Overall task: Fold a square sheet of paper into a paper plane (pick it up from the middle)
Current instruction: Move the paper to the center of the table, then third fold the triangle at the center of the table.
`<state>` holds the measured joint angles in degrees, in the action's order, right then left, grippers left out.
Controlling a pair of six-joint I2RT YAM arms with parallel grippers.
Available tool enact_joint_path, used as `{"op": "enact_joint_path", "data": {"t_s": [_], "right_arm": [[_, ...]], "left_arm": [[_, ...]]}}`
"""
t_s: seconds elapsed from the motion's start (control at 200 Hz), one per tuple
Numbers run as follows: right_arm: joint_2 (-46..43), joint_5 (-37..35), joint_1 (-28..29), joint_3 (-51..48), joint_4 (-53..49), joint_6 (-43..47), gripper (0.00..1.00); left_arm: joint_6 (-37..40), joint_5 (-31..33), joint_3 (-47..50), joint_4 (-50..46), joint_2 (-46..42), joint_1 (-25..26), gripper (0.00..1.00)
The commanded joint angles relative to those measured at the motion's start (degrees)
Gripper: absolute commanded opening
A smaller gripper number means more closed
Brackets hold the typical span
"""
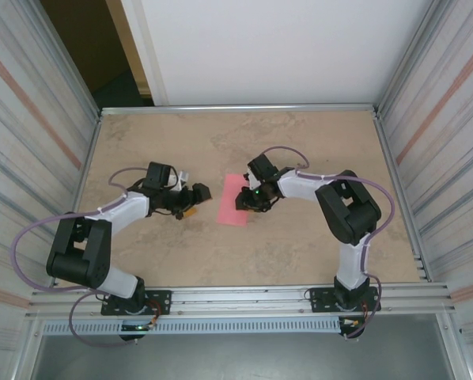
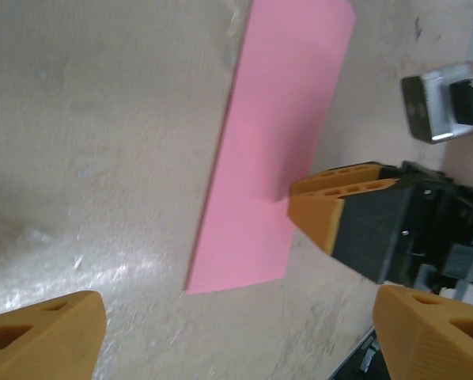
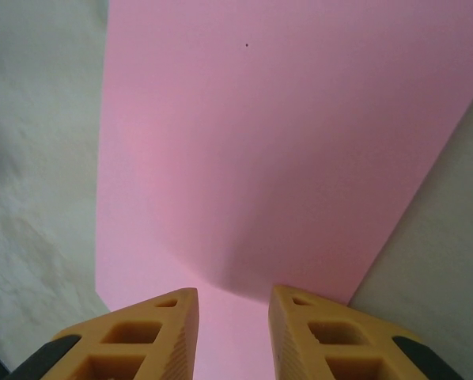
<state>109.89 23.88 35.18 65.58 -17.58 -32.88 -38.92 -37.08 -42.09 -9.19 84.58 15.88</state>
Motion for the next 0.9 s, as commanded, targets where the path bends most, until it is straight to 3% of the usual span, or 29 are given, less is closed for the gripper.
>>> {"op": "enact_joint_path", "data": {"t_s": [0.0, 0.371, 0.636, 0.897], "right_arm": [[-2.7, -0.2, -0.9, -2.9, -7.6, 7.8, 0.3], [-6.6, 1.8, -1.0, -3.9, 0.1, -1.8, 0.27], [-7.0, 1.6, -1.9, -5.7, 4.3, -9.7, 0.26], [-3.5, 1.5, -2.6, -7.6, 4.6, -11.1, 0.25]], "left_arm": [[-0.3, -2.8, 1.0, -0.5, -1.2, 2.1, 0.84], [-6.2, -2.3, 1.0, 2.9, 4.3, 9.7, 0.5], [-7.5, -1.3, 0.2, 4.1, 7.0, 11.7, 0.45], [-7.4, -1.4, -0.3, 4.2, 8.4, 12.1, 0.43]]}}
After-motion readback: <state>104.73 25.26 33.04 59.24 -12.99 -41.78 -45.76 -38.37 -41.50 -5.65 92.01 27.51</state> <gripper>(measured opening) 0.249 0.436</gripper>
